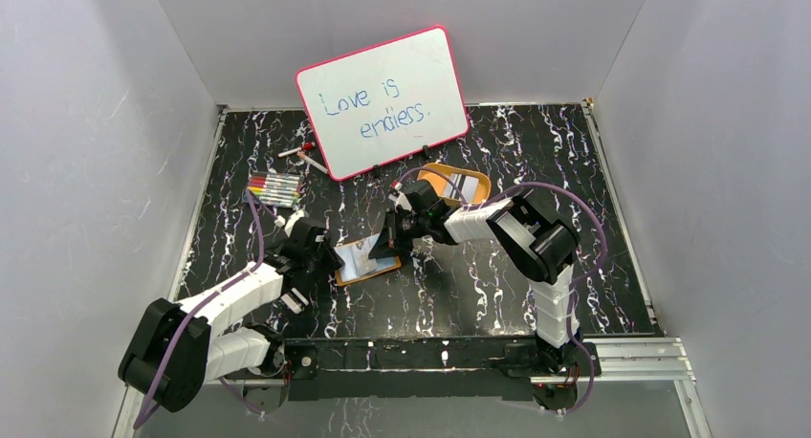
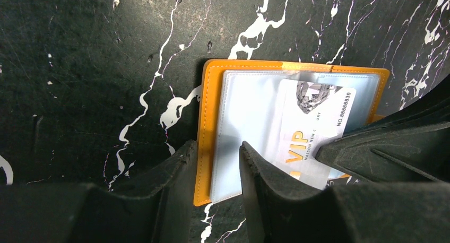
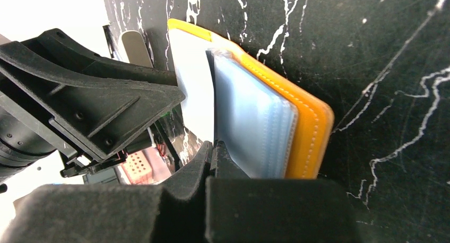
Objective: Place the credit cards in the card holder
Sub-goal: Insert the credit card into the card holder.
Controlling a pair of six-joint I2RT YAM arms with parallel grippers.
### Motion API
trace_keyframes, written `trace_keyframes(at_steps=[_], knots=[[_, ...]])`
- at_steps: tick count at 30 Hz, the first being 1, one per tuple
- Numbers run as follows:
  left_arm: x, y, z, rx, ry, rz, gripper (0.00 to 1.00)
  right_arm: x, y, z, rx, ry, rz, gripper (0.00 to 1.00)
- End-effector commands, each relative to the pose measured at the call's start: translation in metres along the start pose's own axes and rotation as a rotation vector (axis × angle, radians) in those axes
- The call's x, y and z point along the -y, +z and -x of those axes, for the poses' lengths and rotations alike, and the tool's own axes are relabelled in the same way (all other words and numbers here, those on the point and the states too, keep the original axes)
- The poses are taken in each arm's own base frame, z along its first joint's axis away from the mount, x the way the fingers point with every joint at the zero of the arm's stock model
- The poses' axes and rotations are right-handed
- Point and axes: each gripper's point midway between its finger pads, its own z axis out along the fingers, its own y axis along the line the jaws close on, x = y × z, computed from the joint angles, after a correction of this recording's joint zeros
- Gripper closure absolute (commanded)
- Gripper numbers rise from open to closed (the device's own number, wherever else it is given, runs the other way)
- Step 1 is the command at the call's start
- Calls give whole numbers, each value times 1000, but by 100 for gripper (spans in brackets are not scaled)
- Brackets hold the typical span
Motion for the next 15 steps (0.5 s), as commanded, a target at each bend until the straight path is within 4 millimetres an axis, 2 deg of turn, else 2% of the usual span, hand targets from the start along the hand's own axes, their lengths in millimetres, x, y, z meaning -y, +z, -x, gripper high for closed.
trace_keyframes(at_steps=[1,9,15], knots=[[-3,-1,-2,-4,6,2,67,-6,8,-12,-47,-5,39,100],[-6,-1,-2,1,3,13,67,-6,3,-12,-45,-9,22,100],[-3,-1,-3,-9,-1,-4,68,-9,10,-14,-55,5,41,100]])
